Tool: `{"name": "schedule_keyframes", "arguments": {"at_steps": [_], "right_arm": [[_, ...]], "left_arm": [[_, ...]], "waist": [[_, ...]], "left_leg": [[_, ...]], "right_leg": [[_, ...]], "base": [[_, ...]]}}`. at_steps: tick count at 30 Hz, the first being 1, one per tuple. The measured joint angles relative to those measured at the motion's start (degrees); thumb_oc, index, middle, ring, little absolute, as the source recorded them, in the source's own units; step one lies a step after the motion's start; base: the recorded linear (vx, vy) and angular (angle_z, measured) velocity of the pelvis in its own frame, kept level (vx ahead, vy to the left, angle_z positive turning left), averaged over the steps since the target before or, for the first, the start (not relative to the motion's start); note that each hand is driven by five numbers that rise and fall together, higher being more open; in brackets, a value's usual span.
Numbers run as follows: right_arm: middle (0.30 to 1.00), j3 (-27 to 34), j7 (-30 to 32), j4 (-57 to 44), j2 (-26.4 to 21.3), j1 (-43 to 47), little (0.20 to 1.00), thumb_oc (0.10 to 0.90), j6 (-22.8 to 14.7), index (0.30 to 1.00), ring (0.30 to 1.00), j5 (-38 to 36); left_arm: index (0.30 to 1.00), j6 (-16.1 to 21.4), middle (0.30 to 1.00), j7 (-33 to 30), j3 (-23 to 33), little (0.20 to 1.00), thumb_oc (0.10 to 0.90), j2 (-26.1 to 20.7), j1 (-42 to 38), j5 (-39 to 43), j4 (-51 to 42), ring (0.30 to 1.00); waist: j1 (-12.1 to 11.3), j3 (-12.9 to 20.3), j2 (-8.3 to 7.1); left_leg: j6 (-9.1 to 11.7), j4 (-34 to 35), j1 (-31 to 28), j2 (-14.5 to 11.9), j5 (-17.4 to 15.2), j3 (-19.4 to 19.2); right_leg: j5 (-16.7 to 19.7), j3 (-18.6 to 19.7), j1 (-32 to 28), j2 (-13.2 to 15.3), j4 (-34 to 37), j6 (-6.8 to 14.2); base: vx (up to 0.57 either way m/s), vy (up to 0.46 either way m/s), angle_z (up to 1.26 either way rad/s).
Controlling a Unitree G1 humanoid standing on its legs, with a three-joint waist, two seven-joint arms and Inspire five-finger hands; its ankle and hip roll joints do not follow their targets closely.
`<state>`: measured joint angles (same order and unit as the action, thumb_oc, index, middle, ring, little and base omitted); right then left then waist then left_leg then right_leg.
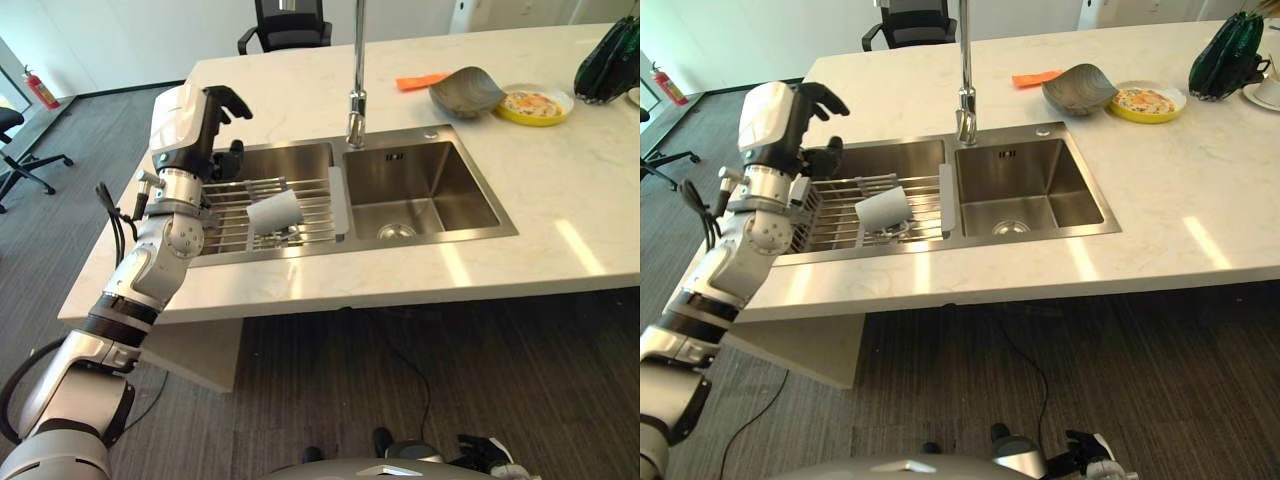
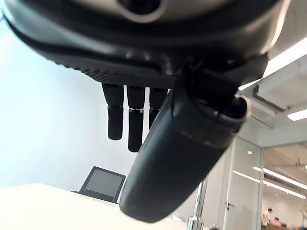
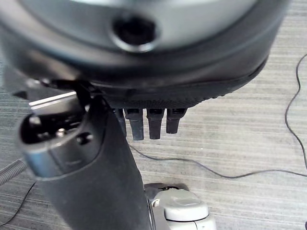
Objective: Place the dishes in the dishwasher.
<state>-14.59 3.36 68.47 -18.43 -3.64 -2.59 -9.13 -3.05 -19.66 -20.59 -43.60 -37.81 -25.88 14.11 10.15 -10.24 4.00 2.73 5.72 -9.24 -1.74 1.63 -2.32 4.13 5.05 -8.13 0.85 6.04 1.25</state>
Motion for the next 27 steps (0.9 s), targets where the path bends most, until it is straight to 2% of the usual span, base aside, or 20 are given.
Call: {"name": "schedule_keyframes", "arguments": {"at_steps": [7, 10, 12, 14, 17, 22, 27], "right_arm": [[0.900, -0.03, -1.46, 0.05, -0.04, -1.19, 0.900, 0.800, 0.33, 0.900, 0.900, 0.00], [0.900, -0.03, -1.76, 1.10, -0.05, -1.54, 0.900, 0.800, 0.76, 0.900, 0.900, 0.00], [0.900, -0.03, -1.88, 1.08, -0.05, -1.88, 0.900, 0.800, 1.03, 0.900, 0.900, 0.00], [0.900, -0.07, -2.08, 0.69, -0.12, -2.87, 0.900, 0.800, 1.32, 0.900, 0.900, 0.00], [0.900, -0.12, -2.65, -1.55, -0.07, -3.97, 0.900, 0.800, 1.18, 0.900, 0.900, -0.01], [0.900, -1.26, -3.07, -2.95, 0.03, -4.25, 0.900, 0.800, 1.24, 0.900, 0.900, -0.02], [0.900, -1.92, -3.01, -1.42, 0.32, -1.81, 0.900, 0.800, 1.28, 0.900, 0.900, 0.00]], "left_arm": [[0.900, 1.47, 0.900, 7.31, -14.26, 0.900, 0.800, -0.30, -7.14, -2.90, 8.67, 0.900], [0.900, 2.51, 0.900, 9.75, -17.17, 0.900, 0.800, 1.62, -8.17, -2.93, 13.75, 0.900], [0.900, 2.46, 0.900, 11.59, -17.37, 0.900, 0.800, 2.44, -8.13, -2.91, 15.00, 0.900], [0.900, 2.89, 0.900, 11.49, -16.77, 0.900, 0.800, 5.46, -8.37, -1.11, 20.25, 0.900], [0.900, 1.01, 0.900, 13.71, -16.97, 0.900, 0.800, 5.93, -8.34, 0.62, 25.64, 0.900], [0.900, 0.44, 0.900, 14.02, -16.94, 0.900, 0.800, 6.04, -8.28, 1.68, 28.21, 0.900], [0.900, -1.07, 0.900, 13.97, -16.83, 0.900, 0.800, 7.63, -9.09, 4.09, 35.34, 0.900]], "waist": [[2.93, 0.64, 0.32], [4.14, 0.85, 0.71], [4.95, 0.80, 0.78], [5.25, 0.89, 0.94], [5.96, 0.78, 1.14], [5.65, 0.73, 1.18], [5.54, 0.67, 1.20]], "left_leg": [[-0.53, -0.01, 0.03, 0.08, 0.26, -0.47], [-0.49, -0.01, 0.35, -0.09, 0.18, -1.82], [-0.47, -0.01, 0.42, -0.18, 0.17, -1.91], [-0.33, -0.01, 0.14, -0.30, 0.07, -2.23], [-0.09, -0.01, 0.44, -0.58, -0.11, -3.33], [-0.08, -0.01, 0.43, -0.64, -0.12, -3.36], [-0.04, -0.01, 0.41, -0.68, -0.15, -3.46]], "right_leg": [[-0.02, 0.48, 0.28, 0.06, -0.20, 0.08], [0.11, 1.76, 1.19, -0.15, -0.20, 0.21], [0.15, 1.83, 1.28, -0.25, -0.21, 0.21], [0.13, 2.11, 1.17, -0.37, -0.19, 0.19], [0.23, 3.17, 1.91, -0.72, -0.20, 0.35], [0.23, 3.20, 1.91, -0.78, -0.19, 0.30], [0.22, 3.25, 1.93, -0.84, -0.20, 0.32]], "base": [[0.01, 0.004, -0.03], [0.00, -0.001, -0.22], [0.01, -0.003, -0.06], [0.01, 0.004, -0.08], [0.01, -0.008, -0.19], [0.02, -0.002, 0.00], [0.00, 0.000, 0.00]]}}
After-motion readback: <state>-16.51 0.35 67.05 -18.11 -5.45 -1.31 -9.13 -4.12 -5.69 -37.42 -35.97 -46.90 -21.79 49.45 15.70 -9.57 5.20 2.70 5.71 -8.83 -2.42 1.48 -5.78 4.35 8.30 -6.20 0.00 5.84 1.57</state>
